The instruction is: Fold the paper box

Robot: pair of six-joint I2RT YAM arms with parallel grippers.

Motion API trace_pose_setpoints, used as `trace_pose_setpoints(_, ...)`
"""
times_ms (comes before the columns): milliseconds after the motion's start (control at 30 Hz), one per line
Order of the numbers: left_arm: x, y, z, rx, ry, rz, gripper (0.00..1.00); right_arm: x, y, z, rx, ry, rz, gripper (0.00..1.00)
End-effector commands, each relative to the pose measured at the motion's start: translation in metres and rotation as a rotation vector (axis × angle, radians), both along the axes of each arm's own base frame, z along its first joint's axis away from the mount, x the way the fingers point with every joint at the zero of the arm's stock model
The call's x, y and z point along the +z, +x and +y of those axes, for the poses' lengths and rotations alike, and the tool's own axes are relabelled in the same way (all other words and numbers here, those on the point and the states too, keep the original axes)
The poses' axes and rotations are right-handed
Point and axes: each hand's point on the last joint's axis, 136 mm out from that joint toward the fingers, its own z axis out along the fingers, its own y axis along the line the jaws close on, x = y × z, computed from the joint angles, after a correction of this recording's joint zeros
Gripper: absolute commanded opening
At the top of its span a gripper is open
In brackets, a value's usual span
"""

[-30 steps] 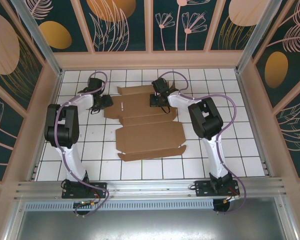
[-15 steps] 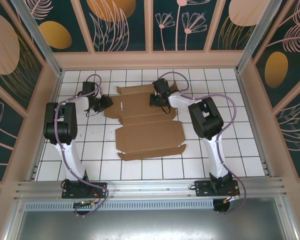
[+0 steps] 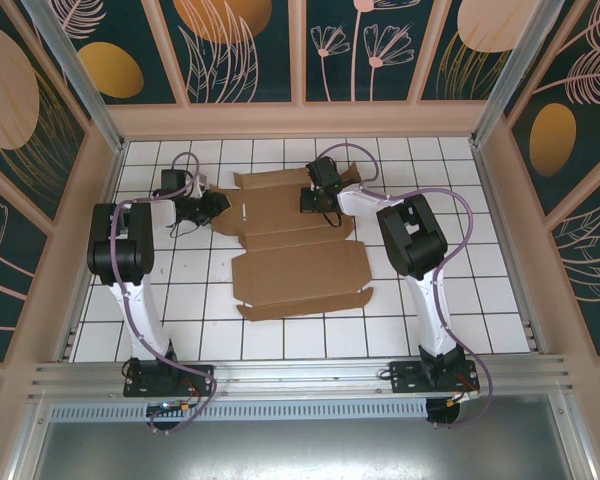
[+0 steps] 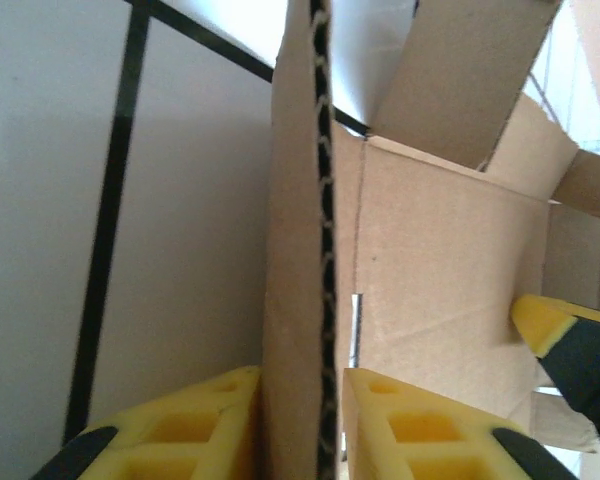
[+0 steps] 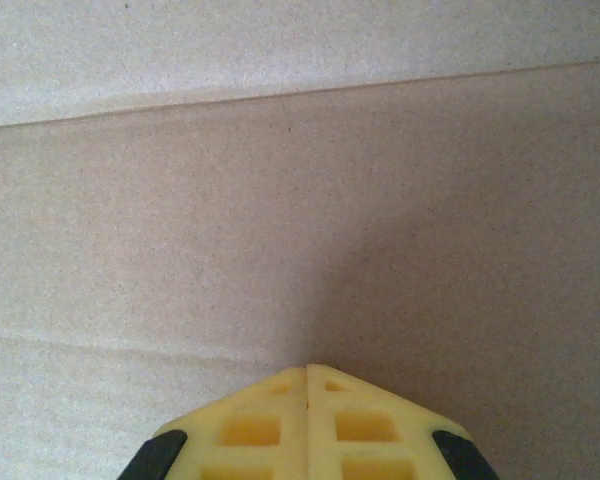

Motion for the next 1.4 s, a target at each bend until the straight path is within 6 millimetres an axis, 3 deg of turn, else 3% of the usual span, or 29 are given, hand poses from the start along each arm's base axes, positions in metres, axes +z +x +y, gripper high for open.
trace_pose_setpoints(0, 0.056, 0.003, -0.027, -0.060, -0.138, -0.108, 0.31, -0.095, -0.067, -0.035, 0.012, -0.170, 0.300, 0.00)
trace_pose_setpoints(67, 0.074, 0.004, -0.034, -0.068, -0.166, -0.137, 0.40, -0.095, -0.067, -0.035, 0.012, -0.172, 0.302, 0.00)
trace_pose_setpoints(200, 0.083, 0.003, -0.055, -0.105, -0.210, -0.143, 0.49, -0.095, -0.067, -0.035, 0.014, -0.173, 0.303, 0.00)
trace_pose_setpoints(400, 0.057, 0.000, -0.097, -0.170, -0.205, -0.089, 0.52, -0.094, -0.067, -0.034, 0.018, -0.174, 0.306, 0.00)
trace_pose_setpoints(500, 0.041, 0.003, -0.106, -0.167, -0.190, -0.060, 0.52, -0.092, -0.066, -0.035, 0.017, -0.177, 0.305, 0.00)
trace_pose_setpoints(833, -0.014, 0.014, -0.122, -0.135, -0.078, 0.055, 0.54, -0.092, -0.069, -0.034, 0.016, -0.176, 0.315, 0.00)
trace_pose_setpoints(1033, -0.006, 0.012, -0.131, -0.173, -0.070, 0.038, 0.60, -0.092, -0.071, -0.036, 0.017, -0.178, 0.319, 0.00)
trace_pose_setpoints(1200, 0.007, 0.013, -0.131, -0.181, -0.063, 0.008, 0.73, -0.092, -0.071, -0.036, 0.017, -0.180, 0.321, 0.00)
trace_pose_setpoints(1367, -0.010, 0.010, -0.129, -0.173, -0.043, 0.054, 0.73, -0.091, -0.071, -0.037, 0.015, -0.184, 0.319, 0.00)
